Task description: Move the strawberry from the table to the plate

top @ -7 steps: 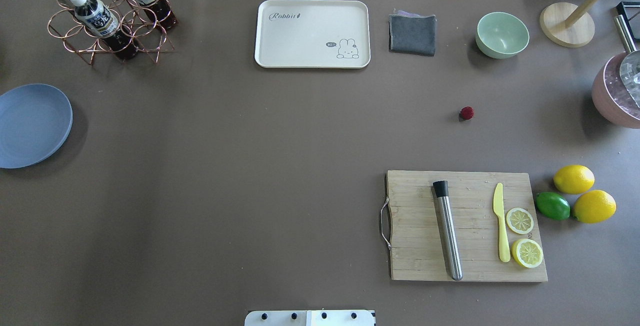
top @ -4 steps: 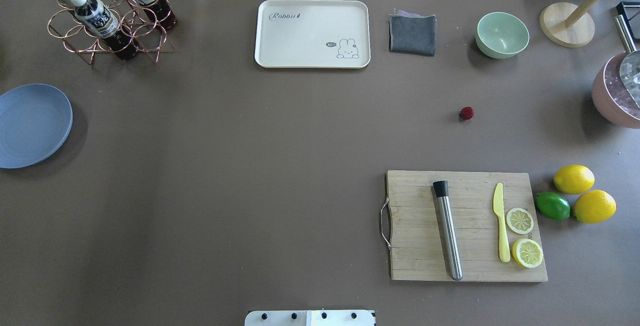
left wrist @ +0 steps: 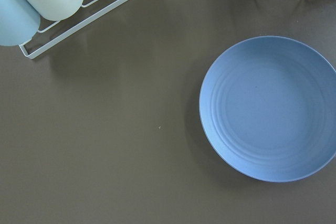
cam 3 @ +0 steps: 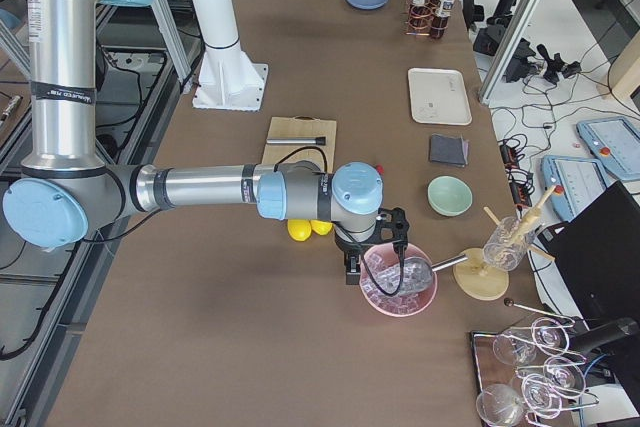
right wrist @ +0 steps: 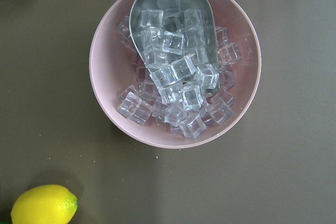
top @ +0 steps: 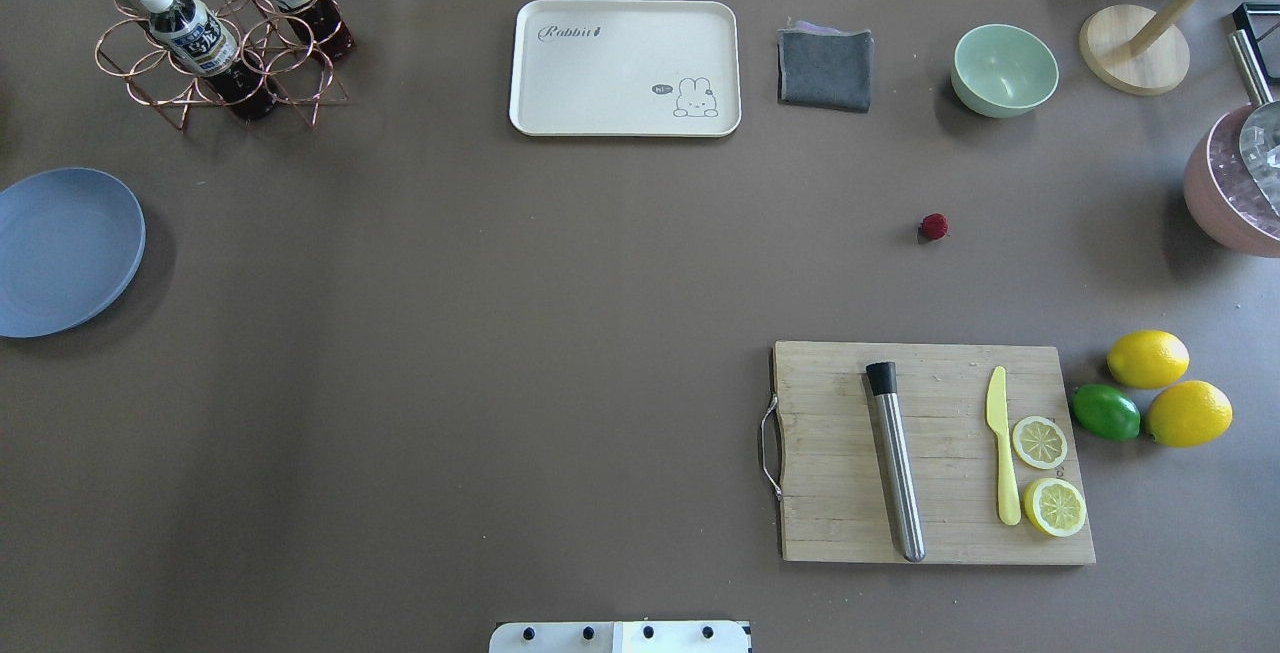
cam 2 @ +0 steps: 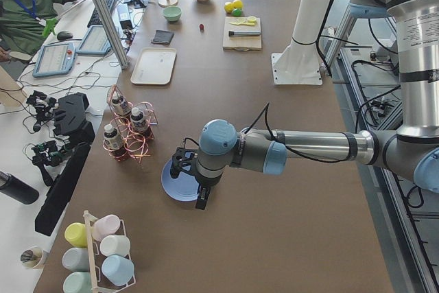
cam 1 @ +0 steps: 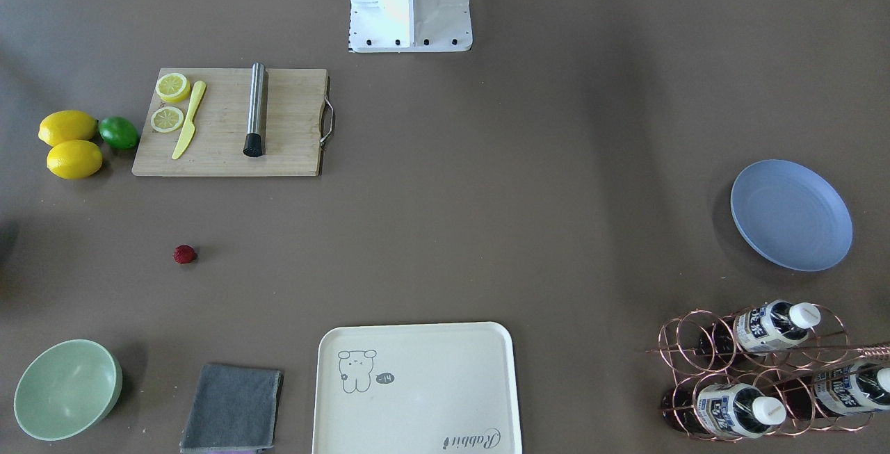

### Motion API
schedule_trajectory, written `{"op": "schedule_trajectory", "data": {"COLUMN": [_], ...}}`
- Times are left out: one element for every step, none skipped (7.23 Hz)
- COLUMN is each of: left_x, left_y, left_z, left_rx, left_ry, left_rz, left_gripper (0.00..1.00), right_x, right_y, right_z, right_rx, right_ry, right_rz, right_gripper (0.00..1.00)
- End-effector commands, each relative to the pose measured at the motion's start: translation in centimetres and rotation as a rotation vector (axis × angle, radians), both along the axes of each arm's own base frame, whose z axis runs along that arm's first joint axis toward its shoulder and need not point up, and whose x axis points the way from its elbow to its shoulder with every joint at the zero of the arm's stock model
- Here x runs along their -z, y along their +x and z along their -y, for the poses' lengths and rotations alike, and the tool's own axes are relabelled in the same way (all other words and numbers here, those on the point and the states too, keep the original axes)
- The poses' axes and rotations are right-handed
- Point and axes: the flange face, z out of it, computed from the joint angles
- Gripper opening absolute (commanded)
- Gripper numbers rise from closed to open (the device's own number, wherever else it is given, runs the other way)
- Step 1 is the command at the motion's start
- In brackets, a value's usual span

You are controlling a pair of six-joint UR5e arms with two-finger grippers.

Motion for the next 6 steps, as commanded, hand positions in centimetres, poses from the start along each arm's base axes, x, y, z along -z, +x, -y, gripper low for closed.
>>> {"op": "schedule_trajectory", "data": {"left_x": [-0.19,-0.27,-0.32,-0.55,-0.38,-0.40], "left_y": [0.00,0.00,0.01,0.02,0.02,-0.01], "left_z": [-0.02,-0.03,-0.16,-0.12,-0.10,-0.09], "left_rx": [-0.001,-0.004,-0.004,-0.005,-0.006,-0.005], "left_ry": [-0.003,-0.001,-0.003,-0.007,-0.001,-0.002], "left_rz": [0.000,0.001,0.001,-0.001,-0.001,0.002], "left_gripper": [0.98,0.98,0.98,0.98,0.98,0.98], "right_x": [0.04,-0.20,0.28,0.33,0.41,0.50], "right_y": [-0.01,0.01,-0.02,0.00,0.00,-0.01], "right_z": [-0.02,-0.04,-0.08,-0.01,-0.01,0.00], "right_rx": [0.000,0.000,0.000,0.000,0.000,0.000], "right_ry": [0.001,-0.004,0.005,0.007,0.008,0.010], "right_rz": [0.001,-0.002,0.002,-0.001,-0.001,0.001], "right_gripper": [1.00,1.00,1.00,1.00,1.00,1.00]}}
